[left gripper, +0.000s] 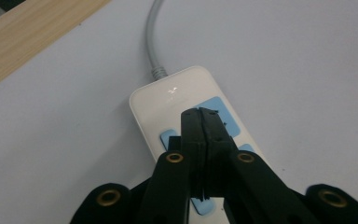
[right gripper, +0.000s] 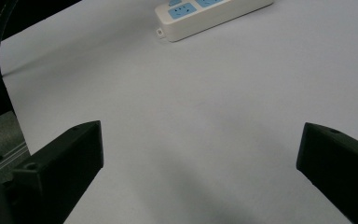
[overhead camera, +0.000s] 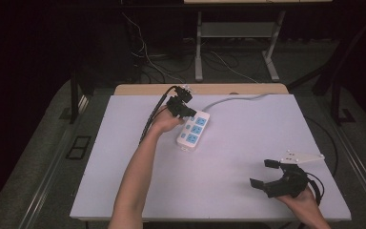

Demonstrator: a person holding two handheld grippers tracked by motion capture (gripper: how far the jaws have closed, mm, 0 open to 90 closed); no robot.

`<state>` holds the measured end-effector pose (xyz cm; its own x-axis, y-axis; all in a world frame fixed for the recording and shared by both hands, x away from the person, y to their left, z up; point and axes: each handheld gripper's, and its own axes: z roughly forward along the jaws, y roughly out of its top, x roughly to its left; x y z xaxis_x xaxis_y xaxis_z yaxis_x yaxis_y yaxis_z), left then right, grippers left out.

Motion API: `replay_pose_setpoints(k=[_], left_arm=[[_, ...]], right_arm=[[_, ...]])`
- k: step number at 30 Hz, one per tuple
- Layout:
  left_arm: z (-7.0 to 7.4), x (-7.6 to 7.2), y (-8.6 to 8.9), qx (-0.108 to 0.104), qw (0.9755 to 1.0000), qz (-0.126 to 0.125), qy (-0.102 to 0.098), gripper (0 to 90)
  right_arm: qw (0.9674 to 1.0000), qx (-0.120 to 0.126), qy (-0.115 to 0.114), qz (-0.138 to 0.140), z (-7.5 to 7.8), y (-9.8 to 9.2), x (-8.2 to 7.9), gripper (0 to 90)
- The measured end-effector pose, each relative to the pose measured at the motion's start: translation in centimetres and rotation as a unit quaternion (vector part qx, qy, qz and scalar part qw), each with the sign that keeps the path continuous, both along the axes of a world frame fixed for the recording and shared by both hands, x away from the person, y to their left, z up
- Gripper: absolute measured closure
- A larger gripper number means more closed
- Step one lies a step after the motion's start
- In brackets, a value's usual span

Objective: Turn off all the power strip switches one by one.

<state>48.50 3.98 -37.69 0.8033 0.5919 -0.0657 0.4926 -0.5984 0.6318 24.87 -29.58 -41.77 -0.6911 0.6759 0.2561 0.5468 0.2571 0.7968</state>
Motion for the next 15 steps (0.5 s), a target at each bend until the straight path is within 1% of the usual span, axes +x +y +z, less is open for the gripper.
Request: replay_pose_setpoints(k=[2, 3, 6, 7, 8, 10, 12, 15], left_arm=[[0.6, -0.4, 0.2, 0.001, 1.0, -0.004, -0.006, 84.3], [0.8, -0.6, 0.3, -0.003, 1.0, -0.005, -0.008, 82.6], [1.8, -1.3, 1.0, -0.021, 0.9997, -0.007, -0.005, 73.8], [2.0, -1.5, 1.2, -0.026, 0.9996, -0.01, 0.0, 70.7], [2.2, -1.7, 1.4, -0.027, 0.9996, -0.006, 0.004, 67.3], [2.6, -2.2, 1.8, -0.028, 0.9996, -0.001, 0.007, 56.4], [3.0, -2.7, 2.2, -0.031, 0.9995, 0.007, 0.007, 44.8], [3.5, -3.4, 2.8, -0.045, 0.9989, 0.001, 0.012, 29.5]], right_arm=[[1.0, 0.001, 0.001, -0.001, 0.0, 0.0, 0.0, 0.3], [1.0, 0.002, 0.001, 0.0, 0.0, 0.0, -0.1, 0.3], [1.0, 0.002, 0.001, 0.002, 0.0, -0.1, 0.0, 0.3], [1.0, 0.002, 0.002, 0.002, 0.0, -0.1, 0.0, 0.3], [1.0, 0.003, 0.001, 0.003, 0.0, -0.1, 0.0, 0.3], [1.0, 0.004, 0.001, 0.004, 0.0, -0.1, -0.1, 0.3], [1.0, 0.003, 0.0, 0.004, 0.1, -0.1, -0.1, 0.3], [1.0, 0.005, -0.004, 0.004, 0.2, -0.2, -0.2, 0.3]])
